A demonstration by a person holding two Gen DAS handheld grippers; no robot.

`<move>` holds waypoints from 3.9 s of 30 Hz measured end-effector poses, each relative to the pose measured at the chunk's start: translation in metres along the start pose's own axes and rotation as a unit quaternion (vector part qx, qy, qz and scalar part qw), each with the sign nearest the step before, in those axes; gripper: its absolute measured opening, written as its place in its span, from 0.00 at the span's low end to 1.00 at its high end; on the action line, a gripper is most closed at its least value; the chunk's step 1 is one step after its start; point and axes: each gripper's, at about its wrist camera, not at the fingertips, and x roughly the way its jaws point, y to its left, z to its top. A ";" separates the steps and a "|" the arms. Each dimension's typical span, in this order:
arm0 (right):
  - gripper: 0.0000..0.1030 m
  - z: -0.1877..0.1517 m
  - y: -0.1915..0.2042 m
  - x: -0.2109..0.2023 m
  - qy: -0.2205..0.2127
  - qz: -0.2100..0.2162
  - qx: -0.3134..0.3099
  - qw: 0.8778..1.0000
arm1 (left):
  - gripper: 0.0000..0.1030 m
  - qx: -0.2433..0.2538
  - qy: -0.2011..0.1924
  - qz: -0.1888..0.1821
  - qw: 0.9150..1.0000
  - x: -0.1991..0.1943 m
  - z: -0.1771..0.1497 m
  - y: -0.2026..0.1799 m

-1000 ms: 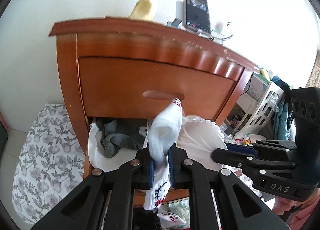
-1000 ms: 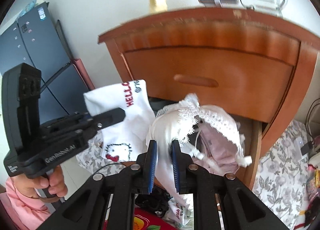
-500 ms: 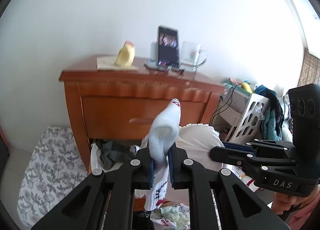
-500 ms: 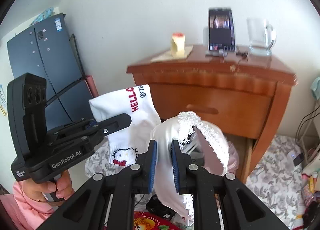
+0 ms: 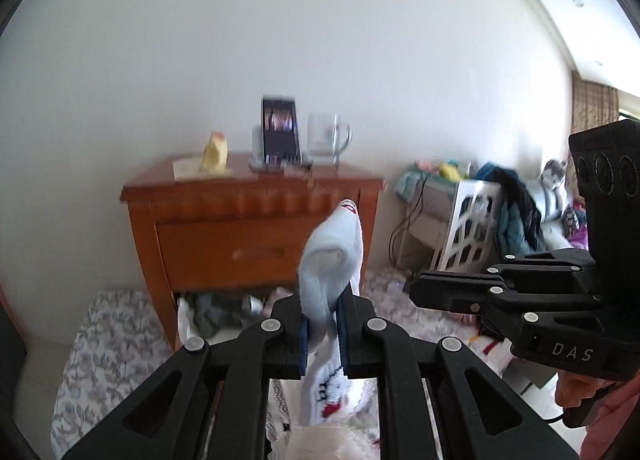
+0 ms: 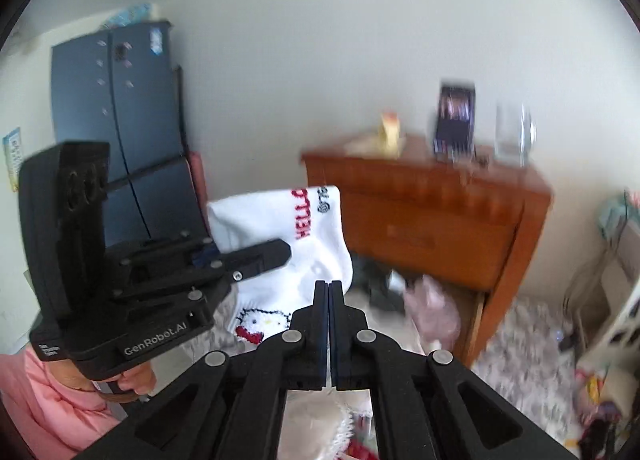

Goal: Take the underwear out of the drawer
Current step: 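Lift the white sock and white bra out of the drawer, then lower the sock and bra onto the bed and open both grippers, then reach both grippers into the drawer toward the grey sock and pink garment, then grasp the grey sock with the left gripper while the right grasps the pink garment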

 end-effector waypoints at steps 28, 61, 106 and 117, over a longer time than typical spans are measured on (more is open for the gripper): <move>0.04 -0.135 -0.056 0.132 0.219 -0.019 0.108 0.970 | 0.52 -0.096 0.299 0.011 0.949 0.150 -0.165 0.042; 1.00 -0.139 -0.077 0.162 0.229 -0.053 0.106 0.966 | 0.99 -0.110 0.222 0.105 0.963 0.124 -0.124 0.088; 0.89 -0.037 -0.168 0.294 0.259 -0.078 0.089 0.959 | 0.60 -0.143 0.279 0.120 0.942 0.290 -0.057 0.195; 0.85 -0.040 -0.179 0.326 0.283 -0.091 0.080 0.951 | 0.14 -0.187 0.287 0.096 0.934 0.308 -0.073 0.211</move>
